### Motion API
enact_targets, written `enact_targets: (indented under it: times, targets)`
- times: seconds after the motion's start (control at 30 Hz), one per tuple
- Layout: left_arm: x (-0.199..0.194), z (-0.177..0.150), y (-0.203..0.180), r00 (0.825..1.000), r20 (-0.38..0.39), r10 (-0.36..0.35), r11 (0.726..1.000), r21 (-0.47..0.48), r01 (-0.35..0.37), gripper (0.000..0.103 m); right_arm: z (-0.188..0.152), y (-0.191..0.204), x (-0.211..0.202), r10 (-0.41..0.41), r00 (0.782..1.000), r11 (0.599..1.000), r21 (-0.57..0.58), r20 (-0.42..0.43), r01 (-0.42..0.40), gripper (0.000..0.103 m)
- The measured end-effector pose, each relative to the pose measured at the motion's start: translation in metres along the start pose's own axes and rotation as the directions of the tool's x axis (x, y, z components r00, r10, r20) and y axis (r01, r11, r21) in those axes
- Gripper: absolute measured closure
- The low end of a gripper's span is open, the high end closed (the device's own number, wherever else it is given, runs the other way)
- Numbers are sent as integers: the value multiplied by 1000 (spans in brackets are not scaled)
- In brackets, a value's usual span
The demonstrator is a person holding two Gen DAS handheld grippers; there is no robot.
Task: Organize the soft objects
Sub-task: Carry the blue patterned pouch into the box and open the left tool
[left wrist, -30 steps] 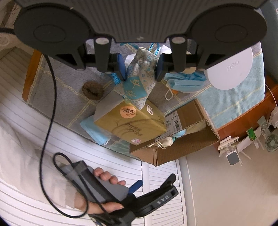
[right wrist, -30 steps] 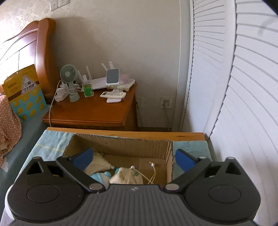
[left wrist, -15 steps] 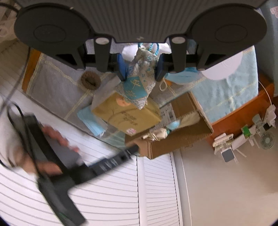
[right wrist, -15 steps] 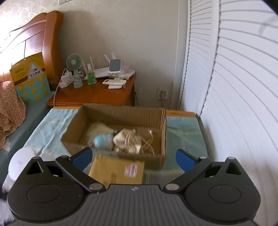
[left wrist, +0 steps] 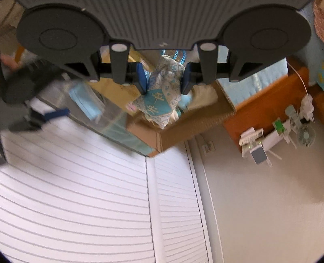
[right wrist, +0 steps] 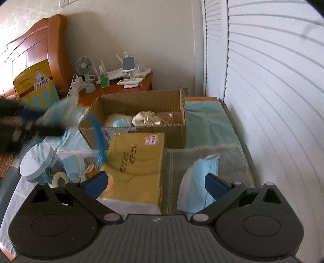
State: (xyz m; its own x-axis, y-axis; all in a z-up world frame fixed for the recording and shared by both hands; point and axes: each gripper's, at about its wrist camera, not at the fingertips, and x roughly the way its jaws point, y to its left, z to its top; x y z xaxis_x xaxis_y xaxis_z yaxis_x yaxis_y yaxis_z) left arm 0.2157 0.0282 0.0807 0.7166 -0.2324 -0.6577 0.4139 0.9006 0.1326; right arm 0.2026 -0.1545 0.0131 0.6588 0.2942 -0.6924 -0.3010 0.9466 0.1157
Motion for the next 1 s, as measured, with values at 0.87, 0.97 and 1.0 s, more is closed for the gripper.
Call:
enact_targets:
  times: [0.87, 0.97, 1.0]
  targets:
    - [118, 47, 68, 987, -108, 117, 992, -27, -121, 22, -1, -18, 11, 26, 1000, 997, 71, -13, -25, 0]
    - [108, 44, 67, 987, -110, 120, 991, -47, -126, 21, -1, -16, 8, 25, 1000, 997, 66, -4, -25, 0]
    - [104, 43, 66, 987, -108, 119, 991, -53, -125, 20, -1, -15, 6, 23, 1000, 998, 63, 0, -23, 0]
